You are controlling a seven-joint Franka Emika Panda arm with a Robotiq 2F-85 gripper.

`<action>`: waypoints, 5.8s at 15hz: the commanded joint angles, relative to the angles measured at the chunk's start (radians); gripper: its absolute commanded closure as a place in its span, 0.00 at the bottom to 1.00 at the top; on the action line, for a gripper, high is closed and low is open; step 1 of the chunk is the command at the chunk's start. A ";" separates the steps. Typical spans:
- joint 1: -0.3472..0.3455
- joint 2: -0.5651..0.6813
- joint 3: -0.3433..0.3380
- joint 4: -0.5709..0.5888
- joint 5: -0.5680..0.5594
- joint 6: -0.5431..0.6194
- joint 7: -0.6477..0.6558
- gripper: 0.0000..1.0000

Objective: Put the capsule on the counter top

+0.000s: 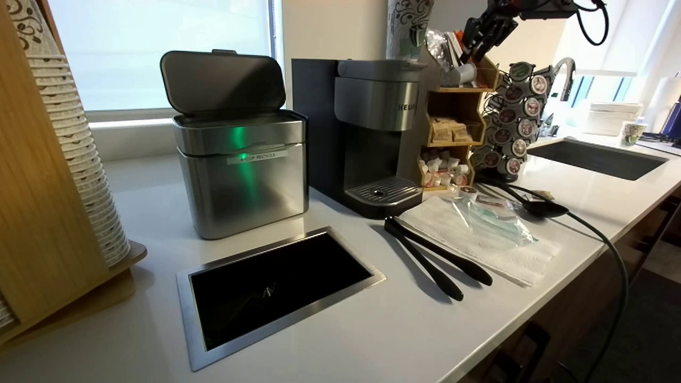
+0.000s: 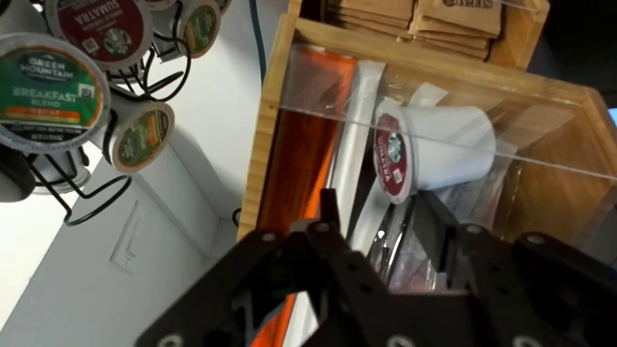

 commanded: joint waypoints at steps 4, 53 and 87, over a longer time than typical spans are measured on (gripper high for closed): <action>-0.009 0.012 0.017 0.015 -0.035 -0.027 0.032 1.00; 0.015 -0.482 0.007 -0.253 0.027 -0.472 -0.141 1.00; 0.116 -0.393 0.269 -0.436 -0.632 -0.797 0.151 1.00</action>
